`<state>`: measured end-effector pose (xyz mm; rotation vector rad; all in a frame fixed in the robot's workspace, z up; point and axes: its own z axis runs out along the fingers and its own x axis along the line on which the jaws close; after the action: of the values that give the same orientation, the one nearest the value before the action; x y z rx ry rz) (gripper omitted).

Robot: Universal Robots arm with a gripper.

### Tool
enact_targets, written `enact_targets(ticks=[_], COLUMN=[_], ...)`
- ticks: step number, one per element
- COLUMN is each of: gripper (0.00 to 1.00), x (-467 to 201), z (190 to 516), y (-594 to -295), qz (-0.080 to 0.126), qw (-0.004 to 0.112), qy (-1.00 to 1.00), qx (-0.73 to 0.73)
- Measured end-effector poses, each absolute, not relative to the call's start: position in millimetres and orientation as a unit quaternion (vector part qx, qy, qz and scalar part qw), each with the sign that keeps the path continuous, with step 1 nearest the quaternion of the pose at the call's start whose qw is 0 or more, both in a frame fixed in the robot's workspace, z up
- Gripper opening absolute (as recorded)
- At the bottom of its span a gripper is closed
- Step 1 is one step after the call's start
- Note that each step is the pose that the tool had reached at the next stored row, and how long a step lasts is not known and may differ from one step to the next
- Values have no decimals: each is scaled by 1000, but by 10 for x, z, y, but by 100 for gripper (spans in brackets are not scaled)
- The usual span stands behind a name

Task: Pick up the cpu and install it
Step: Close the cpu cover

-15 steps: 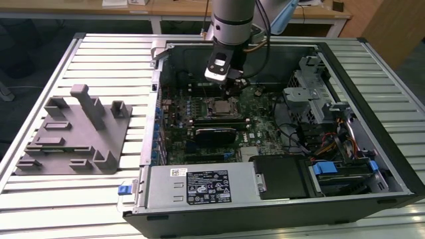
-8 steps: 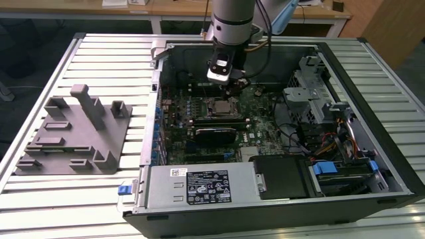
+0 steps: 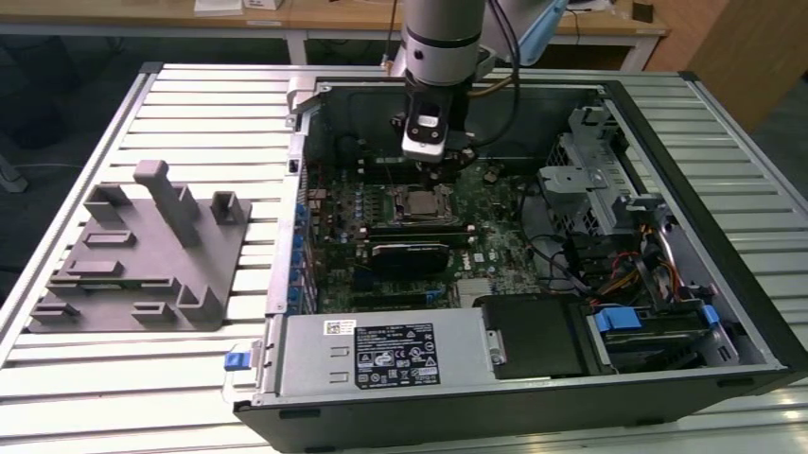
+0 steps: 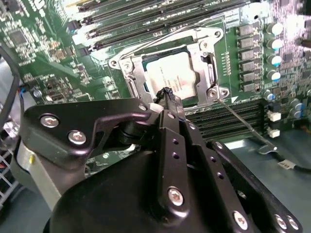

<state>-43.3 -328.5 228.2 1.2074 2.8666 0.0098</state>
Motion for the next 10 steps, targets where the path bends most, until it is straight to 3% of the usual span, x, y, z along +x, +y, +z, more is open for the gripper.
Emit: enact_targets(ticks=[10], gripper=[11], x=[-434], z=[2282], y=[-3285], qz=[4], qw=[15], qy=[943], qx=[333])
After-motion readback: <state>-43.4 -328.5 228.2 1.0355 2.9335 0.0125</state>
